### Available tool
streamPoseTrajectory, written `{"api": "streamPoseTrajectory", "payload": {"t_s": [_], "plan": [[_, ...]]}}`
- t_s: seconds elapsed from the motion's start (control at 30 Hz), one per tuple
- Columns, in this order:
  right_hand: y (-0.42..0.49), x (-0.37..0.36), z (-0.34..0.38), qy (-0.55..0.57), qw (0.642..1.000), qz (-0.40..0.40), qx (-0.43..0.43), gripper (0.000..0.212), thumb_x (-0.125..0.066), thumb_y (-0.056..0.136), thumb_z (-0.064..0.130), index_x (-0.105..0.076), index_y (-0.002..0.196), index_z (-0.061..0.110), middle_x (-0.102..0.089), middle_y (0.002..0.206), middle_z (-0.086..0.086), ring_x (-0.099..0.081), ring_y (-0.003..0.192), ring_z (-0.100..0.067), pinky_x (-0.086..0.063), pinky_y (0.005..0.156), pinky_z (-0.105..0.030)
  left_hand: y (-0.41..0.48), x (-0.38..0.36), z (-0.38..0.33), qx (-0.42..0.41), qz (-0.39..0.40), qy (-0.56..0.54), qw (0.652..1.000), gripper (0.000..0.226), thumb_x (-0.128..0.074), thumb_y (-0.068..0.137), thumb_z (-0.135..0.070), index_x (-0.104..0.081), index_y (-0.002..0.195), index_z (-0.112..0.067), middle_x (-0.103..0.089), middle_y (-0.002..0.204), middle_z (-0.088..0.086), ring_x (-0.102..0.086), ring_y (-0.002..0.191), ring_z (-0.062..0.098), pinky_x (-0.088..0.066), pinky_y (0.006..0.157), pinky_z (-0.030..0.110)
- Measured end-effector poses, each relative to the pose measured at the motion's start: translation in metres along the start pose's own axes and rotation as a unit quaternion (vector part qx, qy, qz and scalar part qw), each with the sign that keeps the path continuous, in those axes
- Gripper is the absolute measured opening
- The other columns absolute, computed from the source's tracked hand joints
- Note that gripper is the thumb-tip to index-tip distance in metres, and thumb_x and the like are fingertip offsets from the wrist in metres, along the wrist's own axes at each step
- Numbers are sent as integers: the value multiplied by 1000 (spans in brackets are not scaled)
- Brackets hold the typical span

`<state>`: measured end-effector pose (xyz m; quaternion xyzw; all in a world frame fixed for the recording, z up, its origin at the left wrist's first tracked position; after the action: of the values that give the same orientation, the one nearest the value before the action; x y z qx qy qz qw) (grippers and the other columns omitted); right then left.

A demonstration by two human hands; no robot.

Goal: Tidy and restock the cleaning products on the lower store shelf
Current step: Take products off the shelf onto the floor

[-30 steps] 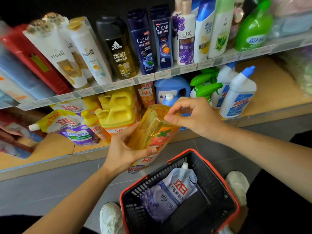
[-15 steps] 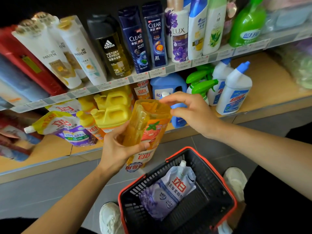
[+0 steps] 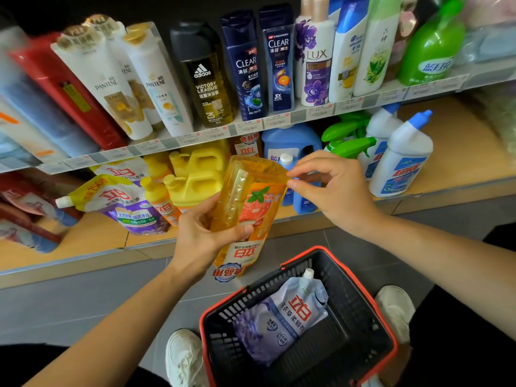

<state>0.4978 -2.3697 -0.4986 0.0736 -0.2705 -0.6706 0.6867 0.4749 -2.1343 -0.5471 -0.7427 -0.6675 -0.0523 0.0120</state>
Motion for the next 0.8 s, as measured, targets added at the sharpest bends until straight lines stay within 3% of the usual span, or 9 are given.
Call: {"api": "streamPoseTrajectory", "payload": {"t_s": [0.07, 0.13, 0.2, 0.27, 0.4, 0.57, 0.67, 0.8], "plan": [[0, 0, -9, -14, 1000, -3, -19, 18, -80, 81, 11, -75, 97, 17, -68, 91, -2, -69, 84, -14, -57, 76, -22, 1, 2, 2, 18, -15, -14, 1000, 55, -95, 65, -20, -72, 114, -15, -78, 109, 6, -76, 99, 28, -63, 83, 39], [-7, -12, -28, -19, 995, 47, -90, 25, -83, 78, 17, -71, 95, 31, -71, 91, 4, -69, 81, -9, -56, 76, -23, 2, 6, 7, 44, -41, -49, 997, 49, -88, 66, -18, -71, 111, -13, -78, 108, 7, -76, 97, 29, -63, 85, 43], [-24, -38, -51, -38, 972, 161, -167, 33, -86, 75, 23, -68, 101, 34, -72, 96, 7, -69, 85, -5, -55, 78, -24, 4, 10, 10, 72, -62, -94, 991, 47, -82, 68, -19, -69, 113, -11, -78, 109, 8, -75, 99, 31, -63, 84, 43], [-48, -67, -66, -51, 931, 294, -208, 44, -86, 76, 27, -67, 116, 27, -71, 105, 10, -68, 92, -3, -55, 79, -21, 6, 13, 12, 92, -72, -136, 984, 49, -84, 75, -18, -66, 120, -7, -76, 114, 12, -74, 103, 33, -63, 84, 43], [-77, -93, -68, -81, 885, 423, -177, 43, -81, 82, 26, -68, 123, 26, -68, 103, 19, -66, 100, -6, -56, 83, -22, 7, 21, 15, 112, -90, -195, 970, 53, -75, 83, -24, -61, 131, -7, -73, 121, 14, -72, 109, 33, -62, 83, 42], [-82, -105, -53, -68, 894, 420, -141, 39, -80, 83, 18, -69, 121, 21, -72, 95, 5, -69, 84, -9, -55, 75, -19, 1, 29, 25, 142, -114, -243, 953, 52, -71, 89, -31, -59, 136, -12, -72, 125, 12, -71, 112, 32, -61, 88, 48], [-73, -104, -36, -111, 901, 412, -79, 23, -78, 85, 19, -76, 107, 20, -71, 86, 9, -64, 77, -1, -49, 69, -16, -5, 29, 28, 156, -113, -264, 945, 49, -70, 88, -32, -59, 134, -17, -71, 126, 10, -70, 113, 32, -58, 92, 53], [-63, -95, -1, -78, 906, 415, -37, 6, -73, 88, 16, -76, 93, 13, -70, 79, 5, -64, 72, -8, -50, 69, -27, -15, 24, 32, 193, -81, -293, 933, 56, -71, 86, -23, -56, 140, -13, -67, 132, 15, -66, 120, 35, -53, 100, 53]]}}
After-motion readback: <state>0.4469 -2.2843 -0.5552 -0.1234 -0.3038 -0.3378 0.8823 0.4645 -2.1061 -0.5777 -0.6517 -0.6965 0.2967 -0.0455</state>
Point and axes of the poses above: each hand's wrist, its own y-axis towards the middle knuckle, its own x-axis out of the back of the hand, z = x × y, the point moved 8 cm from there along y, towards the middle knuckle
